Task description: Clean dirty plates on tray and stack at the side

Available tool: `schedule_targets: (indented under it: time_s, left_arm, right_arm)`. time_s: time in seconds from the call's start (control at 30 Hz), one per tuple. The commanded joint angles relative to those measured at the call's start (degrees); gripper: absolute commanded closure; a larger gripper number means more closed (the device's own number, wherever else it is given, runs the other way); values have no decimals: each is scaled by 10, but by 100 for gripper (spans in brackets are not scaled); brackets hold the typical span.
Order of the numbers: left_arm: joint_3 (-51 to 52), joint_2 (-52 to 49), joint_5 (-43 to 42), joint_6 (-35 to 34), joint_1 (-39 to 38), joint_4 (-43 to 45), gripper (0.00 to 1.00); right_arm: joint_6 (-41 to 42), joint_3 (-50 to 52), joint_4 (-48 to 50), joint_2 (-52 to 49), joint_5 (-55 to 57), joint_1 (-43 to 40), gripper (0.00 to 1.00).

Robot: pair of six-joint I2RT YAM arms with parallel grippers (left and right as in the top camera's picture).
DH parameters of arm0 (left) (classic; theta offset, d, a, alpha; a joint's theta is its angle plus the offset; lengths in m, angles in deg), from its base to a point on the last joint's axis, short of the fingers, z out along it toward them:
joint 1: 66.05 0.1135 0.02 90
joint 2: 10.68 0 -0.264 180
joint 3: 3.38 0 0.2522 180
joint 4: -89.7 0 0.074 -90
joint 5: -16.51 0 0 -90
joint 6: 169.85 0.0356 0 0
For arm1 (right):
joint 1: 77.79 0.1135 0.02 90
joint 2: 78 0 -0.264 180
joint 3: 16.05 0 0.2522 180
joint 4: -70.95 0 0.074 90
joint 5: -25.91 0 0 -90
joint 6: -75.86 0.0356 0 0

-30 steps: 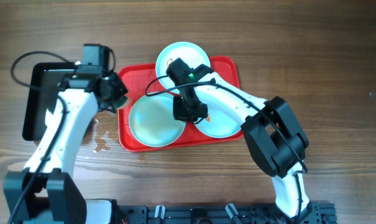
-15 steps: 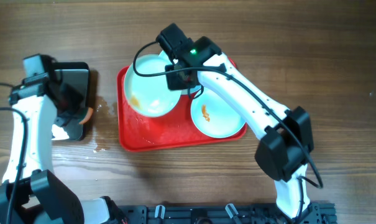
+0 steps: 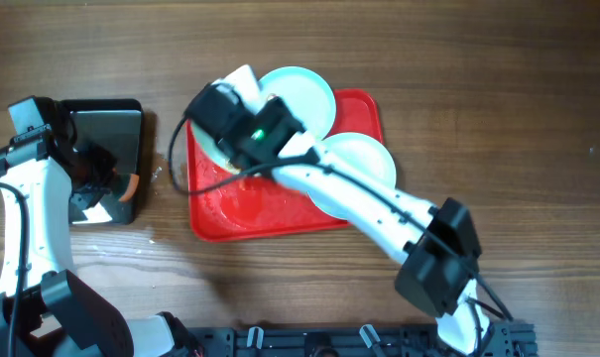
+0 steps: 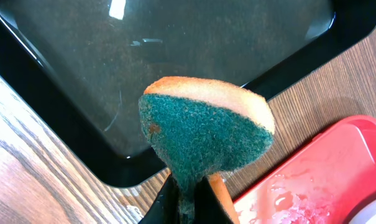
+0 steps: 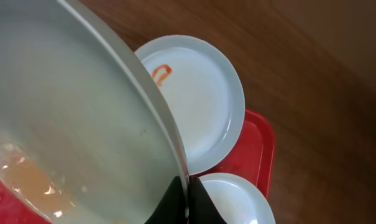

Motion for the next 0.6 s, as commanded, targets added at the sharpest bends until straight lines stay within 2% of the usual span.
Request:
schedule_targets:
  time_s: [0.0,0.27,0.57]
  left_arm:
    - [-10,11,-7,7,2,-2,96]
    - [-10,11,-7,7,2,-3,96]
    - [-10,11,-7,7,2,-9,96]
  right_arm:
    - [-13,-10,7,10,118,26,96]
    - [-27,-10,27,10,281,78,96]
    - [-44,-10,46,10,311,104,96]
